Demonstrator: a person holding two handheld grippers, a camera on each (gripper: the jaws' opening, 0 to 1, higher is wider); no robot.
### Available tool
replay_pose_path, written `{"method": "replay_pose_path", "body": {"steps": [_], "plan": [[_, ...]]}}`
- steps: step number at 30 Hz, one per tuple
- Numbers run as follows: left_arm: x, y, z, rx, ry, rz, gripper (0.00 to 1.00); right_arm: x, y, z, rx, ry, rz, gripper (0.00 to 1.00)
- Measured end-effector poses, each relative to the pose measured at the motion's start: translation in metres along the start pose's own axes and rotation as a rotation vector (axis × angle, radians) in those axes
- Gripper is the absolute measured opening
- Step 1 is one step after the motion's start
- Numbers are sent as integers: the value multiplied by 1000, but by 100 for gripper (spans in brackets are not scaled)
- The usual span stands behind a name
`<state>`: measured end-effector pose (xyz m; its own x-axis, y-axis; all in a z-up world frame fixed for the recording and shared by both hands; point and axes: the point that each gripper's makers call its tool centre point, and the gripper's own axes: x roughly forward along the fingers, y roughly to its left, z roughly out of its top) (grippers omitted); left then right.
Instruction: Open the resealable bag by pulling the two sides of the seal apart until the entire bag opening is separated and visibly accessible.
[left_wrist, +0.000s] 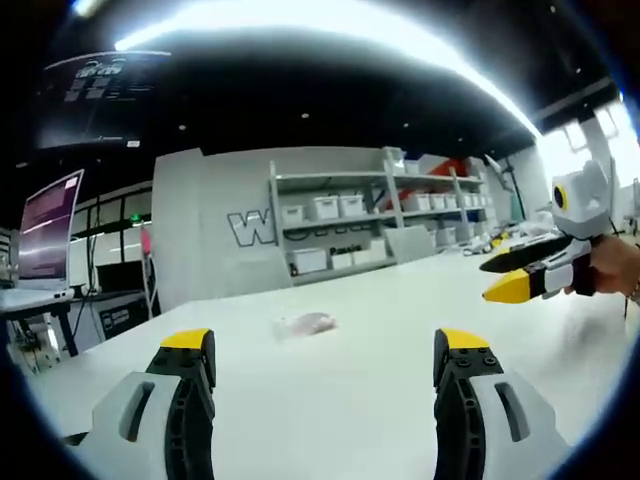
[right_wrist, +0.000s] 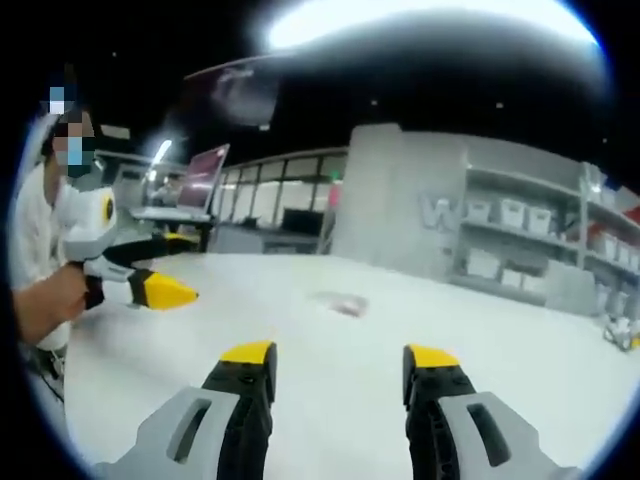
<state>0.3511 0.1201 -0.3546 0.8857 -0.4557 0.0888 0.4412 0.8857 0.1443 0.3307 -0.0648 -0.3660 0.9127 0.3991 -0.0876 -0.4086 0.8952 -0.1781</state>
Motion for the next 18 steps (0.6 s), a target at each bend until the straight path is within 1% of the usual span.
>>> {"method": "replay_pose_path", "body": {"steps": [5, 14, 18], "plan": [[1, 0, -3, -10, 6, -3, 89, 7, 2, 2, -5, 7, 14, 49], [-1, -1, -1, -14, -8, -1, 89, 19, 3, 11, -20, 16, 47, 46], [-1, -1, -5, -20, 4, -3, 89, 27, 4, 11, -2, 27, 69, 44]]}}
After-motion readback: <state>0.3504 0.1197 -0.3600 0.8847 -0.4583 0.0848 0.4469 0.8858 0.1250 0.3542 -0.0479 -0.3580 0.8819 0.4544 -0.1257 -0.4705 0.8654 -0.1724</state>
